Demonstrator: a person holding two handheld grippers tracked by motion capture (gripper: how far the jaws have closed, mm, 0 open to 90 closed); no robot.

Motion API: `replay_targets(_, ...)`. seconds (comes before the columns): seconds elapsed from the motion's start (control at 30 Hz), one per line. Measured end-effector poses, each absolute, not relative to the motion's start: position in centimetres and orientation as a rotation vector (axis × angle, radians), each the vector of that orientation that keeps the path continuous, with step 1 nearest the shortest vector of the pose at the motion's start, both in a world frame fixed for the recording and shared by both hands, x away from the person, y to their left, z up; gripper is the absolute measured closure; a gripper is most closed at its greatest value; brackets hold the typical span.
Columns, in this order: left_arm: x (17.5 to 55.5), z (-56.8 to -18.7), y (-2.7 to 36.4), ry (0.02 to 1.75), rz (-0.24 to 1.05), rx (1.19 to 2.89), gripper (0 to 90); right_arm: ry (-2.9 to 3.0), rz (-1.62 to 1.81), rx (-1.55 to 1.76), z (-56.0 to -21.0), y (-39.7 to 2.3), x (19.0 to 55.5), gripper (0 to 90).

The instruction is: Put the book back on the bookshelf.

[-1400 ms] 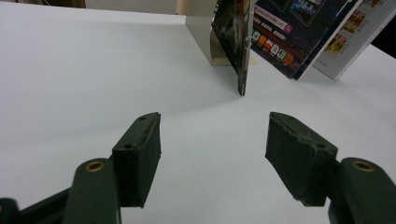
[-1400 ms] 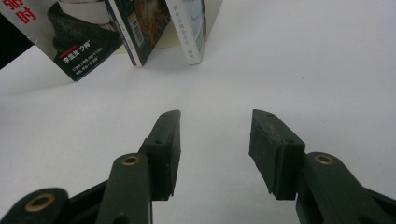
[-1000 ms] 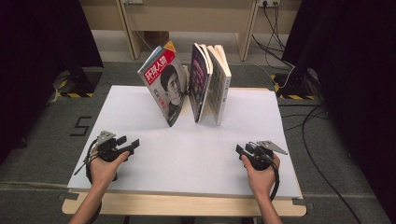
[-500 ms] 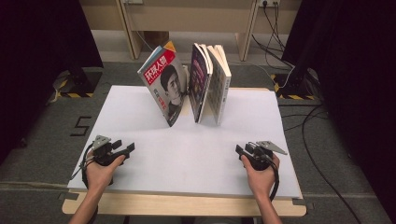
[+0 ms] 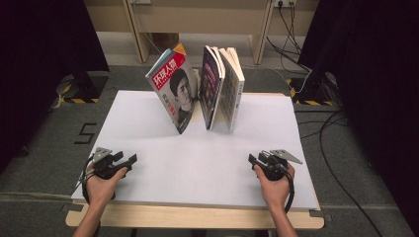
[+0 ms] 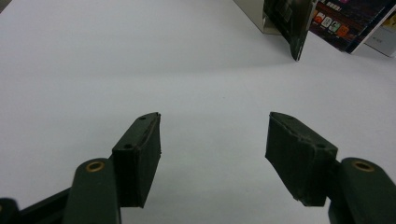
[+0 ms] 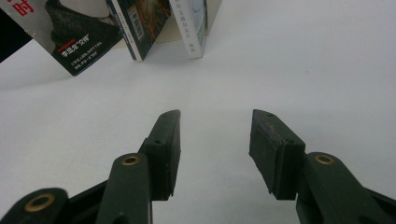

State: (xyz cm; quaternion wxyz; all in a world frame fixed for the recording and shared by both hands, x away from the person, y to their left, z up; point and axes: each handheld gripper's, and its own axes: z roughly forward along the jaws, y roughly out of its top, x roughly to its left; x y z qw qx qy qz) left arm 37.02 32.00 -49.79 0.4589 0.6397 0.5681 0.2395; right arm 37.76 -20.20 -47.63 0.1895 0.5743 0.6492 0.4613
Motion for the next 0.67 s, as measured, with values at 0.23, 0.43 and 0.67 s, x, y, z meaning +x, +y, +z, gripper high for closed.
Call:
replay_targets(0.23, 36.76, -50.02, 32.07, 1.392, 0.594, 1.575, 34.9, 1.824, 1.298, 1.618, -47.62, -20.17, 37.69, 54.0)
replay_targets(0.43, 36.66, -50.03, 31.97, 1.382, 0.606, 1.578, 34.7, 1.834, 1.292, 1.61, -47.78, -20.07, 37.77, 54.0)
replay_targets(0.67, 36.74, -50.03, 31.9, 1.376, 0.6, 1.59, 34.7, 1.843, 1.274, 1.604, -47.87, -19.82, 37.67, 54.0)
